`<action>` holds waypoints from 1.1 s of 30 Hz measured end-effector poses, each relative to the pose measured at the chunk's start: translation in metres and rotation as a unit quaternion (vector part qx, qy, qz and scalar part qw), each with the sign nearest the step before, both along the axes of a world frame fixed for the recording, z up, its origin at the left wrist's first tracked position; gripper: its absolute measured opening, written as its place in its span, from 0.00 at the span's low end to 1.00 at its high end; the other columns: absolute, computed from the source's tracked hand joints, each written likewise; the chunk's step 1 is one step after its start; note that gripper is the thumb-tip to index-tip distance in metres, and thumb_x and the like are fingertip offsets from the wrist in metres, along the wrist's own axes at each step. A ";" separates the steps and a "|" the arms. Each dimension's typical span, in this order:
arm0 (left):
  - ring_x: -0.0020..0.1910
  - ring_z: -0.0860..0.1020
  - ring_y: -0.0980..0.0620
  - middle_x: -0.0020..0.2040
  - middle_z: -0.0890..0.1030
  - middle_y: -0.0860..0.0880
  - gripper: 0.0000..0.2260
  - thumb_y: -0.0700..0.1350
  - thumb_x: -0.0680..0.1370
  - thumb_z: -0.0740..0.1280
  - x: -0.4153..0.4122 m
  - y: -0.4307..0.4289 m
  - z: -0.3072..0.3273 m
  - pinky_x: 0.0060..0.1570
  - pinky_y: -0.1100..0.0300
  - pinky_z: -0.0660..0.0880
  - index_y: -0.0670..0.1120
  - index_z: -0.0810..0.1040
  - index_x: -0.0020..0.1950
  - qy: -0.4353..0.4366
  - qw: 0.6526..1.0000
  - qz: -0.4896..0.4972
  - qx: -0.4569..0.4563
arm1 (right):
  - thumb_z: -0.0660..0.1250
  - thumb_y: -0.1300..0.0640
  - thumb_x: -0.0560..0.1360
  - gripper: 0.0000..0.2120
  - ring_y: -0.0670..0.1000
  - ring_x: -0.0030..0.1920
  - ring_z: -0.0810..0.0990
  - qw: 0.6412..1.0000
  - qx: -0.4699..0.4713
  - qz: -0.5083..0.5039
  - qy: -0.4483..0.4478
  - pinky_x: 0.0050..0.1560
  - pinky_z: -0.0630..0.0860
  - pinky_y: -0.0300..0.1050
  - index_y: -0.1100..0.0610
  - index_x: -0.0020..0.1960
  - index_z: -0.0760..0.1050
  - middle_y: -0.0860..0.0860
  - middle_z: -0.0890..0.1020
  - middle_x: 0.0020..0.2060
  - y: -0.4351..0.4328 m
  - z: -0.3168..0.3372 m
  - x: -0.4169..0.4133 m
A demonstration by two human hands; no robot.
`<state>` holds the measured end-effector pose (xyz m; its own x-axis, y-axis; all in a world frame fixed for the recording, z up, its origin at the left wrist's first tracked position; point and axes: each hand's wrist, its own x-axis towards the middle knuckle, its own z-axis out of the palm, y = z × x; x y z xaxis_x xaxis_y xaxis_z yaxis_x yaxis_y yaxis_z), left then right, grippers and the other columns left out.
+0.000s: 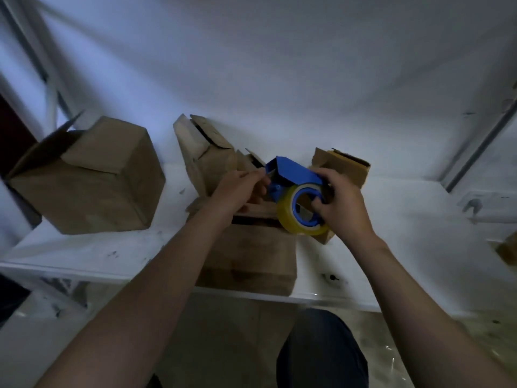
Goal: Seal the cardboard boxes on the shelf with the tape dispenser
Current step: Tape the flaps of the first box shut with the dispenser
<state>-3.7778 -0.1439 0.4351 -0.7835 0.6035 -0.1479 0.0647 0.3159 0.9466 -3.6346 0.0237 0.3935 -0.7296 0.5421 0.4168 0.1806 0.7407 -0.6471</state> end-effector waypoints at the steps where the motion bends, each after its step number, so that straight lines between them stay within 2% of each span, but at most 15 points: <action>1: 0.38 0.80 0.53 0.39 0.82 0.51 0.15 0.55 0.83 0.62 -0.010 -0.006 0.001 0.43 0.56 0.72 0.49 0.83 0.45 -0.020 1.000 -0.003 -0.005 | 0.73 0.65 0.72 0.26 0.39 0.53 0.73 1.000 0.016 0.009 -0.008 0.49 0.67 0.23 0.51 0.68 0.74 0.45 0.79 0.57 -0.007 0.003 -0.009; 3: 0.37 0.80 0.53 0.37 0.82 0.53 0.16 0.58 0.82 0.63 -0.029 -0.021 -0.001 0.46 0.55 0.73 0.50 0.85 0.46 -0.064 0.998 -0.007 -0.007 | 0.74 0.64 0.72 0.26 0.40 0.53 0.74 0.999 0.039 0.019 -0.009 0.49 0.67 0.23 0.51 0.68 0.74 0.46 0.80 0.57 -0.022 0.008 -0.024; 4: 0.36 0.80 0.53 0.35 0.83 0.54 0.17 0.59 0.81 0.64 -0.038 -0.027 -0.002 0.47 0.55 0.74 0.50 0.85 0.45 -0.084 0.996 -0.009 -0.002 | 0.74 0.64 0.72 0.26 0.41 0.52 0.75 0.999 0.047 0.020 -0.007 0.51 0.69 0.26 0.51 0.68 0.74 0.46 0.81 0.57 -0.029 0.010 -0.030; 7: 0.34 0.79 0.55 0.34 0.81 0.54 0.17 0.60 0.79 0.65 -0.054 -0.039 -0.006 0.40 0.58 0.72 0.49 0.84 0.45 -0.136 0.991 -0.019 0.006 | 0.74 0.64 0.71 0.27 0.43 0.51 0.75 0.998 0.053 0.023 -0.009 0.52 0.76 0.38 0.50 0.67 0.73 0.45 0.79 0.54 -0.048 0.013 -0.038; 9: 0.32 0.77 0.56 0.34 0.79 0.54 0.15 0.59 0.80 0.65 -0.056 -0.045 -0.004 0.34 0.60 0.67 0.49 0.81 0.45 -0.163 0.986 -0.031 0.013 | 0.75 0.64 0.71 0.27 0.40 0.51 0.75 0.998 0.040 0.038 -0.010 0.51 0.76 0.34 0.49 0.66 0.72 0.42 0.78 0.53 -0.056 0.014 -0.040; 12: 0.31 0.76 0.56 0.34 0.77 0.53 0.11 0.54 0.81 0.65 -0.059 -0.052 -0.001 0.31 0.61 0.64 0.48 0.79 0.45 -0.202 0.978 -0.044 0.041 | 0.75 0.65 0.71 0.26 0.38 0.51 0.75 0.999 0.023 0.049 -0.004 0.49 0.72 0.24 0.47 0.65 0.73 0.36 0.77 0.50 -0.062 0.022 -0.038; 14: 0.31 0.76 0.55 0.35 0.77 0.53 0.08 0.49 0.81 0.64 -0.057 -0.058 0.003 0.31 0.61 0.64 0.47 0.79 0.47 -0.223 0.972 -0.053 0.052 | 0.74 0.66 0.70 0.25 0.39 0.51 0.77 0.998 0.021 0.055 0.015 0.50 0.73 0.27 0.48 0.63 0.73 0.34 0.77 0.51 -0.065 0.027 -0.034; 17: 0.33 0.76 0.53 0.34 0.79 0.52 0.10 0.46 0.79 0.59 -0.053 -0.066 0.011 0.32 0.59 0.64 0.45 0.79 0.49 -0.238 0.968 -0.056 0.060 | 0.73 0.68 0.70 0.23 0.42 0.52 0.79 0.997 -0.009 0.060 0.057 0.48 0.75 0.32 0.50 0.59 0.74 0.39 0.79 0.52 -0.067 0.034 -0.027; 21: 0.37 0.75 0.49 0.36 0.78 0.48 0.19 0.46 0.78 0.53 -0.049 -0.078 0.023 0.36 0.57 0.65 0.41 0.82 0.54 -0.224 0.971 -0.064 0.046 | 0.73 0.67 0.71 0.20 0.44 0.51 0.79 0.993 0.001 0.068 0.095 0.49 0.77 0.36 0.50 0.57 0.75 0.44 0.79 0.52 -0.072 0.044 -0.014; 23: 0.37 0.76 0.49 0.36 0.79 0.48 0.21 0.51 0.81 0.53 -0.047 -0.084 0.024 0.38 0.56 0.67 0.42 0.83 0.55 -0.221 0.973 -0.072 0.018 | 0.73 0.65 0.72 0.19 0.46 0.52 0.79 0.992 0.014 0.073 0.106 0.51 0.79 0.40 0.49 0.57 0.74 0.46 0.79 0.52 -0.074 0.047 -0.009; 26: 0.36 0.76 0.51 0.34 0.79 0.50 0.22 0.60 0.82 0.58 -0.041 -0.093 0.025 0.36 0.58 0.66 0.45 0.83 0.52 -0.221 0.972 -0.080 -0.013 | 0.73 0.64 0.72 0.18 0.48 0.52 0.79 0.988 0.047 0.083 0.121 0.51 0.80 0.44 0.49 0.57 0.73 0.47 0.77 0.53 -0.077 0.049 -0.002; 31: 0.33 0.74 0.54 0.31 0.75 0.53 0.11 0.50 0.83 0.61 -0.028 -0.106 0.023 0.35 0.60 0.66 0.46 0.80 0.55 -0.173 0.983 -0.066 -0.016 | 0.73 0.65 0.72 0.21 0.47 0.52 0.77 0.985 0.084 0.081 0.127 0.52 0.78 0.41 0.48 0.58 0.72 0.47 0.75 0.53 -0.085 0.048 0.007; 33: 0.32 0.72 0.54 0.30 0.73 0.52 0.09 0.45 0.83 0.61 -0.027 -0.110 0.024 0.35 0.61 0.67 0.45 0.80 0.48 -0.110 0.992 -0.055 -0.022 | 0.74 0.65 0.71 0.24 0.46 0.52 0.76 0.986 0.080 0.096 0.113 0.52 0.77 0.38 0.46 0.61 0.71 0.46 0.74 0.56 -0.087 0.047 0.010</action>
